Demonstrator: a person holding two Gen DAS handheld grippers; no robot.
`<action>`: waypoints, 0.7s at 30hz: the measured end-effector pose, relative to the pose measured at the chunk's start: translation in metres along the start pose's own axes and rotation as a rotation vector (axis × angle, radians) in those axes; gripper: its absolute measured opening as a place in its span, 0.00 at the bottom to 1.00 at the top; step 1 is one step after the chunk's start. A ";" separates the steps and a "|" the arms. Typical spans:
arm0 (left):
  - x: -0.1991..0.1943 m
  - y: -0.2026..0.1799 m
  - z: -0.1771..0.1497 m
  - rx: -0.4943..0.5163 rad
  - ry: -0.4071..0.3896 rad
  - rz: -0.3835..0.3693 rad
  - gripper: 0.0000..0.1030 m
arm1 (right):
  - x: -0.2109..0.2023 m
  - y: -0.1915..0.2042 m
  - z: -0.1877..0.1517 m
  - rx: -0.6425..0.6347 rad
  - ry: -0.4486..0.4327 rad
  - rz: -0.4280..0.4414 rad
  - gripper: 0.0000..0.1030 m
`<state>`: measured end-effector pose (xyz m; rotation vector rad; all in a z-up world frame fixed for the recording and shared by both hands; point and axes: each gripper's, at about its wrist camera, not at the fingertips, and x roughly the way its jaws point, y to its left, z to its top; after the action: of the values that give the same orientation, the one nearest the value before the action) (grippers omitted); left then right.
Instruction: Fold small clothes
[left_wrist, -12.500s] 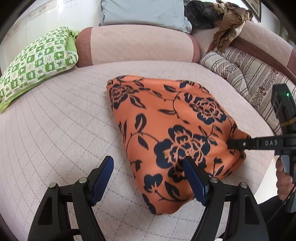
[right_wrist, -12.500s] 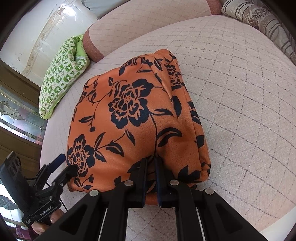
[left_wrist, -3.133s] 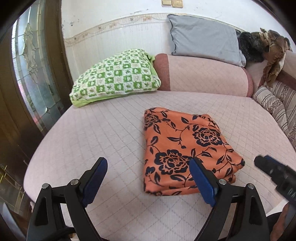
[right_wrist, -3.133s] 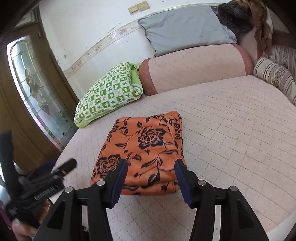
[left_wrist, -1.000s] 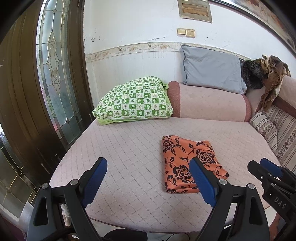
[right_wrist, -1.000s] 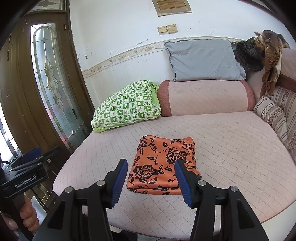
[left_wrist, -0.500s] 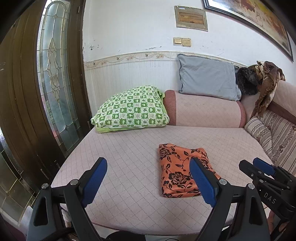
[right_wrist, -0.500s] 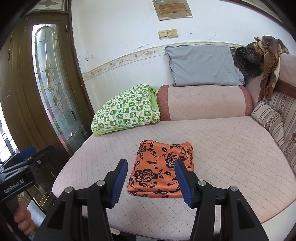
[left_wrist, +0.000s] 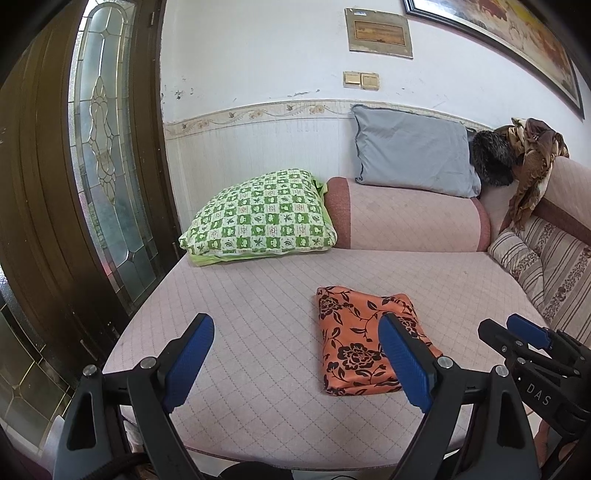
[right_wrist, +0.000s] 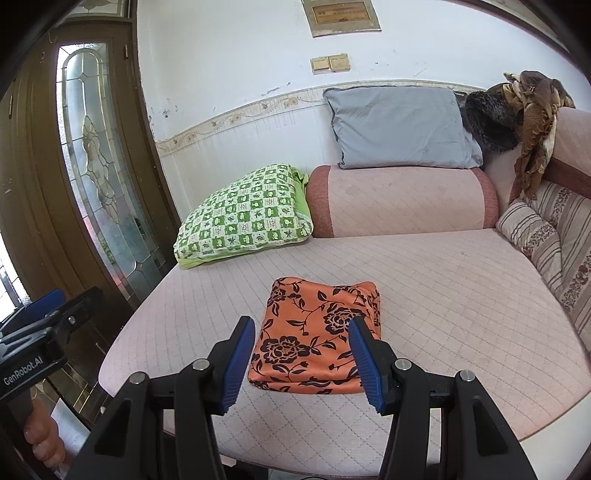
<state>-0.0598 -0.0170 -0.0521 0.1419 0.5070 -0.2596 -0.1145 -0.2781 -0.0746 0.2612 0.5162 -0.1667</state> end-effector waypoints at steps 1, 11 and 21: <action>0.000 0.000 0.000 0.002 0.000 -0.001 0.88 | 0.000 0.000 0.000 0.001 0.000 -0.001 0.55; 0.007 -0.004 0.001 0.018 0.010 -0.014 0.88 | 0.004 -0.004 -0.001 0.009 0.009 -0.017 0.55; 0.012 -0.008 0.003 0.032 0.017 -0.017 0.88 | 0.012 -0.006 0.002 0.016 0.017 -0.017 0.55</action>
<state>-0.0505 -0.0281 -0.0566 0.1712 0.5209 -0.2835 -0.1047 -0.2851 -0.0803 0.2741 0.5339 -0.1852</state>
